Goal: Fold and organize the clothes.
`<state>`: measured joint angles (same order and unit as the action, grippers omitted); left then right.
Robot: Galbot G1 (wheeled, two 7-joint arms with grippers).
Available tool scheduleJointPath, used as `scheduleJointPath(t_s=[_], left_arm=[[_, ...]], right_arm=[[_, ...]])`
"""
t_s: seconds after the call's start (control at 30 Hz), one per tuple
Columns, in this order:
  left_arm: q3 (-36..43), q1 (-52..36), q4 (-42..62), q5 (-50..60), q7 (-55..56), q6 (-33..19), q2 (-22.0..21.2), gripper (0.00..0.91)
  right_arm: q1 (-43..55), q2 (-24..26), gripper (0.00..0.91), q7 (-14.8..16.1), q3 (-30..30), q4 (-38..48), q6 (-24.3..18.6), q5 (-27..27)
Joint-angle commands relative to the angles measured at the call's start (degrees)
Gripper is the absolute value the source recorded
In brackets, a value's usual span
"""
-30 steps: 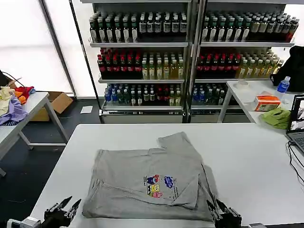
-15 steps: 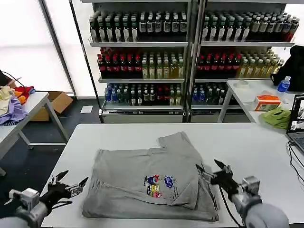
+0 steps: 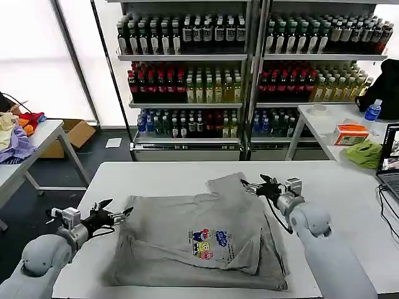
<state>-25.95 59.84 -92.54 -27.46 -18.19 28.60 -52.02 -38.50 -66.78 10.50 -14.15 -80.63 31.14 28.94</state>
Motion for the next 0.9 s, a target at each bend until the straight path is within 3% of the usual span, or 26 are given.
scheduleJointPath(t_s=[0.03, 0.33, 0.37, 0.43, 0.47, 0.5, 0.53, 0.63, 0.67, 0.7, 0.9], left_arm=[[9.08, -12.44, 13.21, -0.85, -0.64, -0.72, 0.28, 0.907], [10.12, -12.84, 13.87, -1.02, -0.68, -0.39, -0.39, 0.907], [9.95, -12.64, 13.83, -1.05, -0.61, -0.40, -0.45, 0.907], [9.67, -12.12, 13.63, -1.39, -0.67, -0.42, -0.52, 0.907], [9.61, -11.83, 13.44, -1.36, -0.71, -0.47, -0.54, 0.756], [9.53, -11.57, 13.27, -1.38, -0.84, -0.59, -0.54, 0.665], [9.45, -11.43, 13.02, -1.47, -0.90, -0.61, -0.63, 0.494], [9.36, -11.13, 12.38, -2.19, -0.87, -0.47, -0.93, 0.312], [9.33, -11.07, 12.25, -2.38, -0.77, -0.42, -1.06, 0.111], [9.27, -11.06, 12.19, -3.21, -0.76, -0.04, -1.18, 0.020], [8.83, -10.81, 12.48, -4.69, -0.18, 0.76, -1.60, 0.010]], right_arm=[[8.25, -2.51, 0.907, 0.91, 3.68, 10.70, -0.17, -1.53], [9.75, -5.91, 0.907, -0.10, 4.32, 17.20, 0.58, -2.59], [9.72, -6.05, 0.867, -0.17, 4.45, 17.52, 0.58, -2.75], [9.59, -6.41, 0.695, -0.11, 5.01, 18.77, 0.55, -3.85], [9.46, -6.53, 0.615, -0.05, 5.17, 19.40, 0.50, -4.21], [9.35, -6.78, 0.353, -0.08, 5.24, 19.92, 0.48, -4.71], [9.20, -7.00, 0.000, -0.18, 5.20, 20.31, 0.51, -4.80], [8.82, -7.32, 0.000, -0.58, 5.26, 20.76, 0.66, -4.84], [8.73, -7.48, 0.000, -1.21, 5.36, 20.88, 1.21, -4.80], [8.63, -7.52, 0.000, -0.91, 5.38, 21.06, 1.10, -4.41], [8.49, -7.99, 0.000, -1.40, 5.09, 20.48, 1.33, -2.70]])
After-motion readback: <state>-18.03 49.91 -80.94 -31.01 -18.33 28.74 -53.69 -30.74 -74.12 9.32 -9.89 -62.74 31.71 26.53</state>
